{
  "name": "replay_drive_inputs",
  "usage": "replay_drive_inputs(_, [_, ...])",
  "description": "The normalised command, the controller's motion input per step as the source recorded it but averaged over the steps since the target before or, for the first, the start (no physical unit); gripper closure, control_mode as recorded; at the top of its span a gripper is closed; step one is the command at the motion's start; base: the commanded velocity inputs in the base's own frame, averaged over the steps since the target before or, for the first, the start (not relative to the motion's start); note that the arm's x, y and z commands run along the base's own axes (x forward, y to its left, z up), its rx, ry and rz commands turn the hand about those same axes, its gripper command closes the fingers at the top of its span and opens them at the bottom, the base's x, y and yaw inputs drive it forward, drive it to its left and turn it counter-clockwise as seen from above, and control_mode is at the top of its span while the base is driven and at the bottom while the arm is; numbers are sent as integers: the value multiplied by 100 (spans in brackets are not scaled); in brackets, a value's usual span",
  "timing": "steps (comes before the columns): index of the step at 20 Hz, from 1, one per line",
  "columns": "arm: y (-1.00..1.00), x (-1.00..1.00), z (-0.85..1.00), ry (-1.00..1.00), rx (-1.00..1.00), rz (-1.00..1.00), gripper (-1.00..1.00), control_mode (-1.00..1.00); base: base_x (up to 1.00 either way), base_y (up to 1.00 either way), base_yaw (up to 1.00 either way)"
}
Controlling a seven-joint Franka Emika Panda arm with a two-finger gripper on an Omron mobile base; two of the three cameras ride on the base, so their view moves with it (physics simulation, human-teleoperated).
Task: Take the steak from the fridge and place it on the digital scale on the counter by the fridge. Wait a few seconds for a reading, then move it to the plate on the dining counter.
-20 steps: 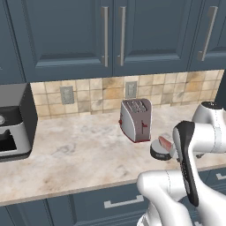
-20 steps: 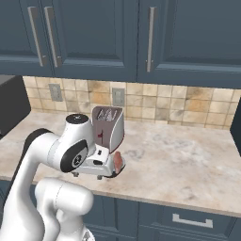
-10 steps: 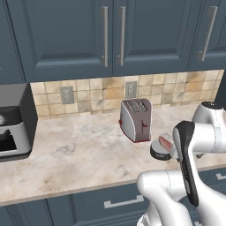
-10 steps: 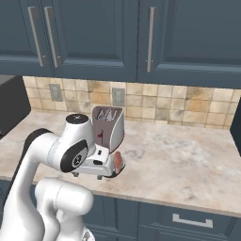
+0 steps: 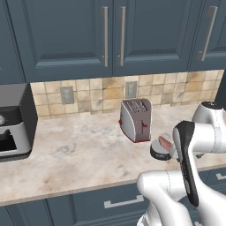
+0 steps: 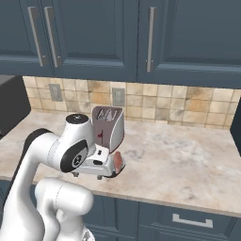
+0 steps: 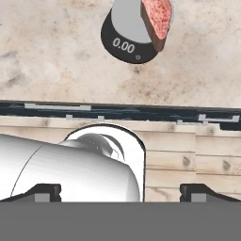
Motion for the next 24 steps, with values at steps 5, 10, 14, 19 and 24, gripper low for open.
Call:
replay_drive_inputs(5, [0,0,0,0,0,0,-100,-100,0,0,0])
replay_drive_inputs(10, [0,16,0,0,0,0,-100,-100,0,0,0])
replay_drive_inputs(14, [-1,83,-14,-2,0,0,-100,-100,0,0,0])
replay_drive_inputs(19, [-1,97,-4,-4,0,0,-100,-100,0,0,0])
replay_drive_inputs(24, [-12,89,-14,-3,0,0,-100,-100,0,0,0])
